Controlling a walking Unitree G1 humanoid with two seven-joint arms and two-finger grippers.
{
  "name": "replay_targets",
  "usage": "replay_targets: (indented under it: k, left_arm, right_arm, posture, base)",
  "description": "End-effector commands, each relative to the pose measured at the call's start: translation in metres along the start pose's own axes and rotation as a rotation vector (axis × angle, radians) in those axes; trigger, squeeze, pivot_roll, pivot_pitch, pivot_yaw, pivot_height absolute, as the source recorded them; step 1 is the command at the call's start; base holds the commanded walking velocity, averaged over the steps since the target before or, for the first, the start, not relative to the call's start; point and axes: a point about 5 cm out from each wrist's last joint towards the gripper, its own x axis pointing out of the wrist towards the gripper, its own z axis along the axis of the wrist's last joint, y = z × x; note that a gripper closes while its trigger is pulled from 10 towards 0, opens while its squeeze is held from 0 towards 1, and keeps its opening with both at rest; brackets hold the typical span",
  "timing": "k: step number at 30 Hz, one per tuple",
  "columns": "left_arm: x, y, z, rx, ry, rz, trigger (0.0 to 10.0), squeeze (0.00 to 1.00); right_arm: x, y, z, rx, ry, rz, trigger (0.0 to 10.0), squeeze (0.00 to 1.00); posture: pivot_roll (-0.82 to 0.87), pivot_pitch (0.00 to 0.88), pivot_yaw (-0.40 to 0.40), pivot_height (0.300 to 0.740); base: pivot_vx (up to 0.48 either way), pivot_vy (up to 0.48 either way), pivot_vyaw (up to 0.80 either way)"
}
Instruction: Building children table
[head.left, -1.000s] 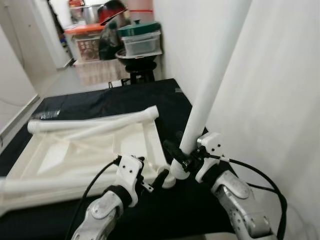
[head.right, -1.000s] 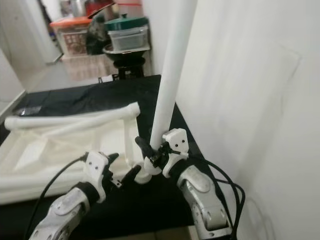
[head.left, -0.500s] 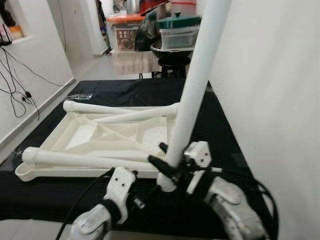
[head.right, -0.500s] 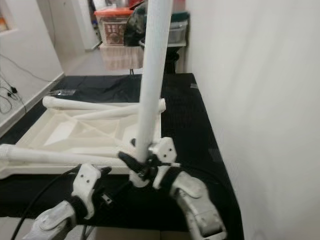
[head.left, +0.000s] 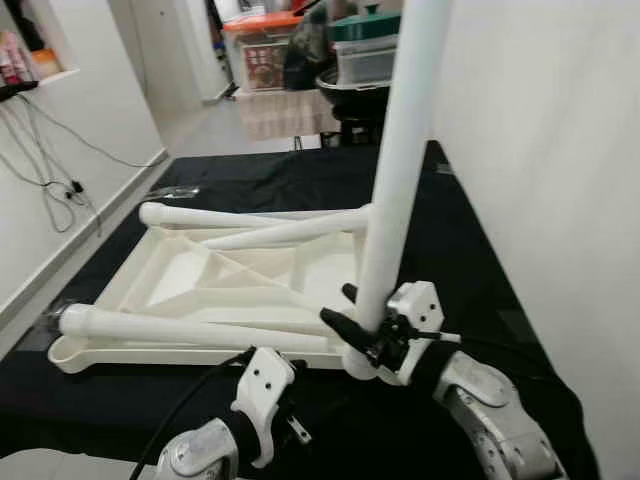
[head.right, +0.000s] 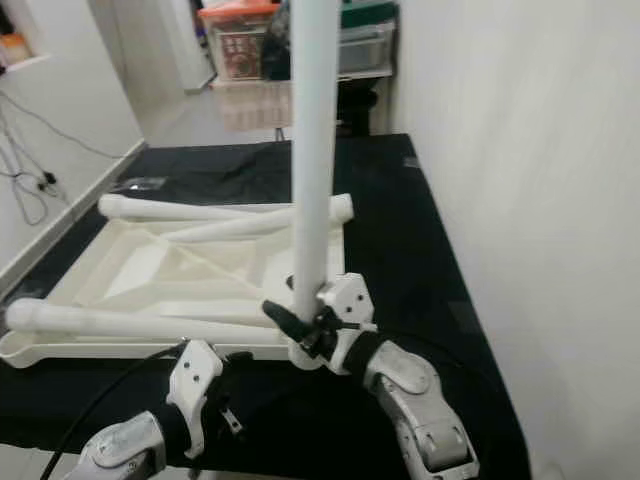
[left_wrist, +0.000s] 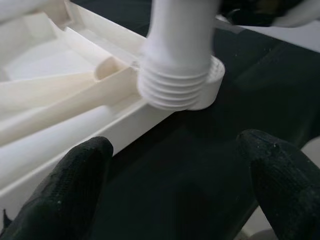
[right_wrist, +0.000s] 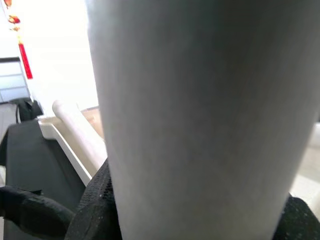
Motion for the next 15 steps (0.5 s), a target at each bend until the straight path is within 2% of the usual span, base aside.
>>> replay_targets:
  k: [1,6,15]
  left_arm:
    - [-0.0043,0.0026,-0.0012,0.018,0.008,-0.003,10.0,0.0]
    - [-0.0065,-0.0018,-0.0005,0.007,0.006,-0.041,10.0,0.0]
    - [-0.0098,-0.0041,-0.0002,0.006,0.028,-0.08,10.0,0.0]
  right_arm:
    - [0.0022,0.007,0.0003,0.006,-0.019,0.025,10.0,0.0]
    - [0.0001,0.0074,-0.0007,0.001,-0.012,0.031,10.0,0.0]
    - [-0.0019,-0.0013,0.0015,-0.032,-0.005,0.012,10.0,0.0]
  posture:
    - [-0.07,0.0,0.056,0.74]
    - [-0.07,0.0,0.058,0.74]
    - [-0.05,0.0,0.062,0.74]
  base:
    - [0.0,0.0,0.0]
    - [0.0,0.0,0.0]
    - [0.0,0.0,0.0]
